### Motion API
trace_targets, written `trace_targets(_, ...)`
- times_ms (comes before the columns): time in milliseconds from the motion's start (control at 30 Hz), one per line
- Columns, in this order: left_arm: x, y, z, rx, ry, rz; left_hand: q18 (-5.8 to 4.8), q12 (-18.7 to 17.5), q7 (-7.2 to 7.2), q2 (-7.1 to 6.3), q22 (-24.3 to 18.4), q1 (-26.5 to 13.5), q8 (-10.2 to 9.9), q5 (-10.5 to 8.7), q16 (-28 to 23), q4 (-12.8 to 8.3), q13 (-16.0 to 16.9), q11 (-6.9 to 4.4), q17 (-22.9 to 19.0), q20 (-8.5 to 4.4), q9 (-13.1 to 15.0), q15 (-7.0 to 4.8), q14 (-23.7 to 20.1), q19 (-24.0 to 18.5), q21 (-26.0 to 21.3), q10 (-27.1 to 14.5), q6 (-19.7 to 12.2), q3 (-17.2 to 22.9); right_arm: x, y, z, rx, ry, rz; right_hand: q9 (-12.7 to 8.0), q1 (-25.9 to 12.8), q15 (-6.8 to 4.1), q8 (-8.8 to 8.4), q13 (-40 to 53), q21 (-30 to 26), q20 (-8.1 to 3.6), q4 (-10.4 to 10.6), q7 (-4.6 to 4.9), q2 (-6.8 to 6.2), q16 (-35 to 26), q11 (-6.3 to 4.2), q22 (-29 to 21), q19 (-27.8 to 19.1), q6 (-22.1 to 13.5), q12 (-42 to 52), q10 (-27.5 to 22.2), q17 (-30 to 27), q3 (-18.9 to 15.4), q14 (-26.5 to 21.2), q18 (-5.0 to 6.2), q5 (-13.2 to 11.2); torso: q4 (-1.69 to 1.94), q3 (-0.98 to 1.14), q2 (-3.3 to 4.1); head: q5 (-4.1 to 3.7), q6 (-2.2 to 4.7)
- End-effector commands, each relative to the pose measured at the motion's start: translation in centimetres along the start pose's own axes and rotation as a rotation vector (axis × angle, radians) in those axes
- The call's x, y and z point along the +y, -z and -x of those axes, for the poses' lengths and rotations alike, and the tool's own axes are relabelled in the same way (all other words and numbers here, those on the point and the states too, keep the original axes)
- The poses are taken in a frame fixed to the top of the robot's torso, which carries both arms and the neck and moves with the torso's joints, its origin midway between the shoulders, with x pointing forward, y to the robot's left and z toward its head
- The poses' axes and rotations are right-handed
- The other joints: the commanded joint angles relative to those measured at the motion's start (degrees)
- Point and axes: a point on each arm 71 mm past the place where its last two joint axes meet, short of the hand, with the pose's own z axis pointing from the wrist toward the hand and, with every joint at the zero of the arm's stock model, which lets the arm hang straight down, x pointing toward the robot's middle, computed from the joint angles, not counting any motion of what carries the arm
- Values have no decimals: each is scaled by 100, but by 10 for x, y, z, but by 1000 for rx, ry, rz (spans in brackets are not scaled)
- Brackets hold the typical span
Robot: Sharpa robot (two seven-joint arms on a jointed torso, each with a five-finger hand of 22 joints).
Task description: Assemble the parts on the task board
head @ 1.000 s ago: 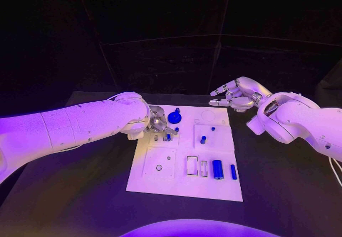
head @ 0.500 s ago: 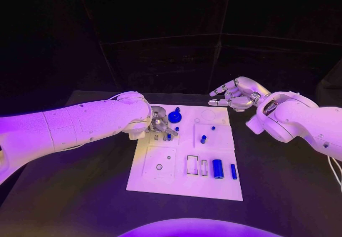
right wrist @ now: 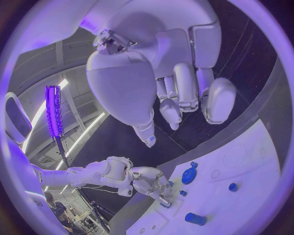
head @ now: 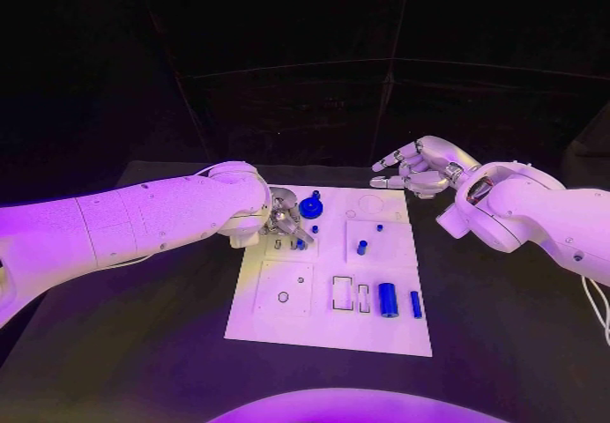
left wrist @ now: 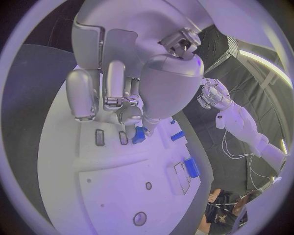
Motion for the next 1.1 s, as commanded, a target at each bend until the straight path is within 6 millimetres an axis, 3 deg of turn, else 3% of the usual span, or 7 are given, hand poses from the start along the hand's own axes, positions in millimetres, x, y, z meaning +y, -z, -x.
trace_targets(33, 0, 0, -2, 4, -6, -3, -75, -47, -12, 108, 11, 302, -66, 87, 17, -202, -27, -42, 1508, -28, -5, -42, 586, -22, 26, -24, -71, 337, 2, -1, 0, 9, 3, 7, 5, 29, -21, 21, -5, -23, -4, -13, -6, 47, -24, 5, -9, -49, 22, -19, -22, 622, -29, 390, 50, 40, 0, -2, 2, -10, -3)
trace_targets(133, 0, 0, -2, -5, 4, -13, -76, -107, 11, 47, 16, 432, -123, 441, 17, -429, -73, -34, 1508, -31, -17, -33, 586, -31, 25, -47, -128, 816, 2, -1, 0, 10, 3, 6, 5, 35, -22, 22, -6, -24, -5, -14, -7, 50, -23, 5, -9, -48, 23, -18, -22, 623, -31, 390, 50, 45, 6, -2, 2, -12, -6)
trace_targets(167, 0, 1, -2, -8, 10, -17, -71, -172, 106, -132, 32, 190, -118, 593, 17, -539, -135, 42, 1508, -19, 13, 22, 586, -40, 26, -29, -110, 1528, 2, -1, 0, 11, 3, 7, 5, 39, -22, 23, -7, -25, -5, -15, -7, 53, -24, 4, -11, -49, 23, -19, -22, 622, -32, 390, 50, 48, 8, -1, -1, -14, -7)
trace_targets(233, 1, 2, -1, -15, 19, -24, -75, -188, 65, -422, 50, -75, -107, 544, 17, -680, -172, 0, 1508, 23, 54, 31, 586, -42, 29, 8, -133, 2201, 1, -1, 0, 11, 3, 7, 5, 43, -23, 23, -8, -26, -6, -16, -7, 55, -25, 4, -12, -49, 23, -19, -23, 620, -34, 390, 51, 52, 6, -2, -4, -10, -7)
trace_targets(367, 3, 6, -1, -40, 41, -40, -78, -209, 96, -808, 74, -654, 25, 524, 17, -853, -253, -14, 1508, 36, 206, 21, 586, -42, 27, 48, -140, 3398, 1, -1, 0, 12, 3, 6, 5, 43, -23, 23, -8, -26, -6, -16, -7, 55, -25, 4, -12, -49, 23, -19, -23, 620, -34, 390, 51, 52, 18, -5, -2, -9, -8)
trace_targets(433, 4, 7, 0, -51, 49, -46, -78, -216, 84, -903, 85, -811, 79, 509, 17, -910, -282, -2, 1508, 36, 266, 18, 586, -40, 26, 58, -152, 3687, 1, -1, 0, 13, 3, 5, 5, 43, -23, 23, -8, -26, -6, -16, -7, 55, -25, 4, -12, -49, 23, -19, -23, 620, -34, 390, 51, 52, 16, -2, -4, 2, -11)
trace_targets(1100, 18, 22, -2, -226, 98, -66, -99, -169, 52, -1014, 211, -960, 173, 498, 17, -1023, -265, 2, 1508, 25, 368, 11, 586, 21, 88, 112, -163, 4041, -1, -1, 1, 16, 4, 8, 5, 48, -24, 25, -8, -26, -7, -16, -8, 61, -23, 3, -11, -47, 23, -16, -21, 625, -41, 391, 50, 61, 33, 5, 4, 44, -66)
